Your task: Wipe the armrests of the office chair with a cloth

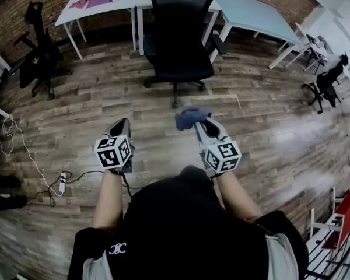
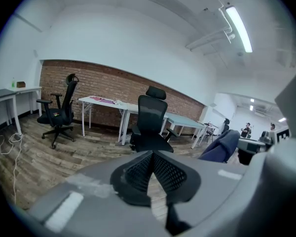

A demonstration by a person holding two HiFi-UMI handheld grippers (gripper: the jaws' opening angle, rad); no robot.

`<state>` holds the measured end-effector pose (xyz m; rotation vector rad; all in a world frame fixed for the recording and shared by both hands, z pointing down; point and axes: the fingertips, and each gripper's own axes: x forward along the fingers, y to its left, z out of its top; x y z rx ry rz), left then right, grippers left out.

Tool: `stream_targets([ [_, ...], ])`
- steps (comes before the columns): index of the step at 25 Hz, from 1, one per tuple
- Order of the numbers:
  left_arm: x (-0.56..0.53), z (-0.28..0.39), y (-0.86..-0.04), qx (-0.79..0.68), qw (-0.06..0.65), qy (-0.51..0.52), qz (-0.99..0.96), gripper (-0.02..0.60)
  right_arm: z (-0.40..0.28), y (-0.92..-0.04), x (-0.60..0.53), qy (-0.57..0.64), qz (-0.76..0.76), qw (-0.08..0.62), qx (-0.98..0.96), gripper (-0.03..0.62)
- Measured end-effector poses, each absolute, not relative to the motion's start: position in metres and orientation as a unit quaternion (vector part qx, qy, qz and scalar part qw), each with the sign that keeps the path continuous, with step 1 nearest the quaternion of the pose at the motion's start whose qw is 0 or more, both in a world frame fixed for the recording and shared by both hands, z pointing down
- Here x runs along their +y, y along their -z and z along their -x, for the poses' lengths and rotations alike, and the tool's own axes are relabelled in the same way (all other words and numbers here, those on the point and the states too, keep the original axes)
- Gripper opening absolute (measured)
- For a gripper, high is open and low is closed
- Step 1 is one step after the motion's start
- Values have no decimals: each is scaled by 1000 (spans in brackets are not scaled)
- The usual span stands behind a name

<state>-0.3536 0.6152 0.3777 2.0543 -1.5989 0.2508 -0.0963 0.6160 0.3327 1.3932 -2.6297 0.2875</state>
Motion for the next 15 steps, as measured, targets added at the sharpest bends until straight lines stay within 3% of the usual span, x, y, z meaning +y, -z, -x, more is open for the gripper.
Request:
stream_targets([
  [8, 588, 385, -398, -599, 275, -104, -745, 6, 137, -353, 583, -89, -415, 107, -899, 77],
  [15, 495, 406, -391, -607, 257, -113, -744, 6, 167, -358, 487, -84, -397, 96, -909, 77],
])
